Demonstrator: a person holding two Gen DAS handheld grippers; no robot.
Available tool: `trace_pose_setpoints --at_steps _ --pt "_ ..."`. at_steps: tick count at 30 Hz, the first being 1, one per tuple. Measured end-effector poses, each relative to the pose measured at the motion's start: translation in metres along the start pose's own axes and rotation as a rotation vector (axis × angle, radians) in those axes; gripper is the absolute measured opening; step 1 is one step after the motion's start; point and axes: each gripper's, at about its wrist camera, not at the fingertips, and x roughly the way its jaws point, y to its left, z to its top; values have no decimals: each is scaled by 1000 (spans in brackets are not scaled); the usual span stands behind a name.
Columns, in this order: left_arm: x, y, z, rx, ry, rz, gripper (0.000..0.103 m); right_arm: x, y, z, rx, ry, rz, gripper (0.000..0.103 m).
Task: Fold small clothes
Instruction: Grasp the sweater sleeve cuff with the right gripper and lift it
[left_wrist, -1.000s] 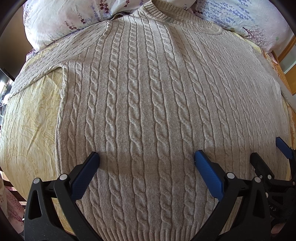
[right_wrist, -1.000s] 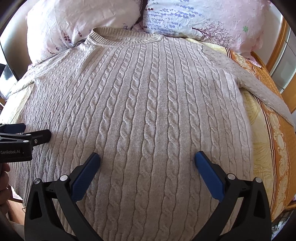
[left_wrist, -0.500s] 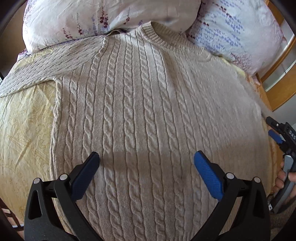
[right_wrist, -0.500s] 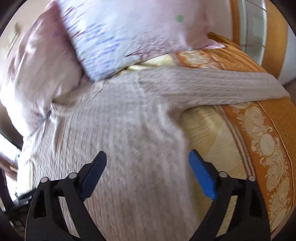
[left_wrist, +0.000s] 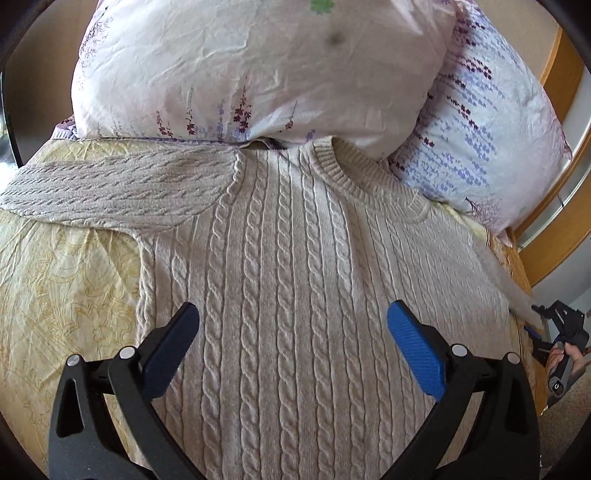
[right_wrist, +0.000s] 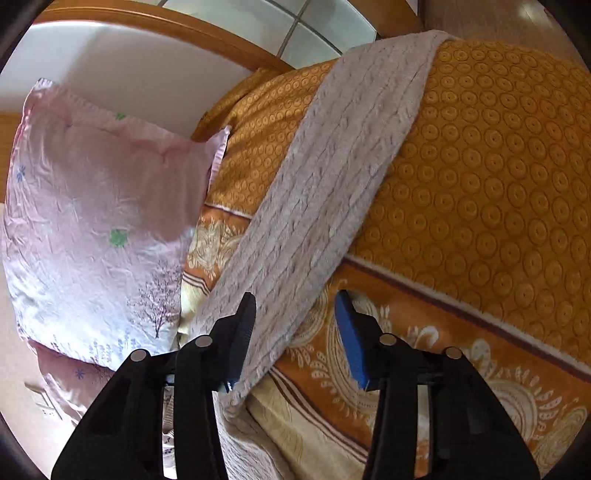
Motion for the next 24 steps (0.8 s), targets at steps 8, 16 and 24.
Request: trace_pose_setpoints --at_steps 8,16,24 --pt "12 15 12 -104 15 -46 101 1 -8 28 44 -71 15 33" --pt "22 27 18 -182 23 -116 101 -16 9 28 -46 -131 107 10" --pt "28 20 20 -162 11 -168 101 -35 99 -5 -265 -65 425 10"
